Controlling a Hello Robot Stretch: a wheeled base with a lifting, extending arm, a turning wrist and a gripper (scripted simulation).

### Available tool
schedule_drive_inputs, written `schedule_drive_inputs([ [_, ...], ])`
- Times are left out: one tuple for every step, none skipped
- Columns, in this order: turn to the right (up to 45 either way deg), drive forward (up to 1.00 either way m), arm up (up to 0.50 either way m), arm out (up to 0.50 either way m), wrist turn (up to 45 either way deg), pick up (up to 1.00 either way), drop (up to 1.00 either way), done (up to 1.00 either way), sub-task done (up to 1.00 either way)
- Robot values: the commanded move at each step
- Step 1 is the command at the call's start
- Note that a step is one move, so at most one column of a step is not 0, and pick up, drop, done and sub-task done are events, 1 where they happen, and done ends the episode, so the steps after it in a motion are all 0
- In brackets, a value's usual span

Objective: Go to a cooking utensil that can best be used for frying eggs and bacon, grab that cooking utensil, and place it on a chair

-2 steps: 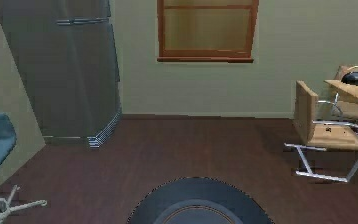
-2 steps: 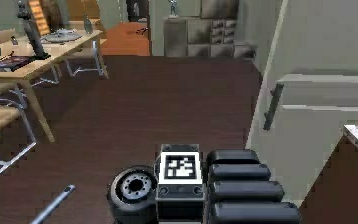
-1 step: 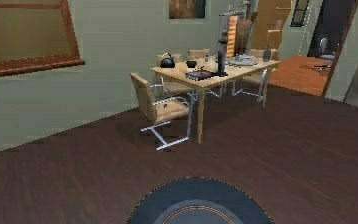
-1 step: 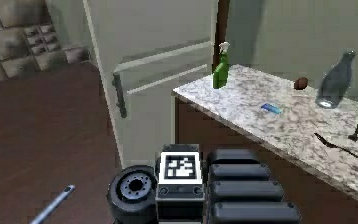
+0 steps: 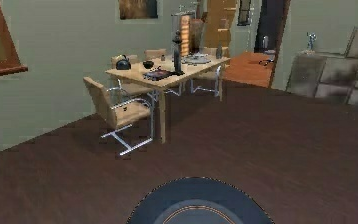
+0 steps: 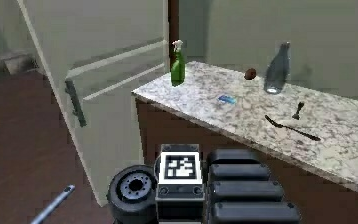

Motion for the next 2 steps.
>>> schedule_drive_inputs([
  [0.0, 1.0, 0.0, 0.0, 0.0, 0.0, 0.0, 0.0, 0.0],
  [0.0, 0.55, 0.0, 0.0, 0.0, 0.0, 0.0, 0.0, 0.0],
])
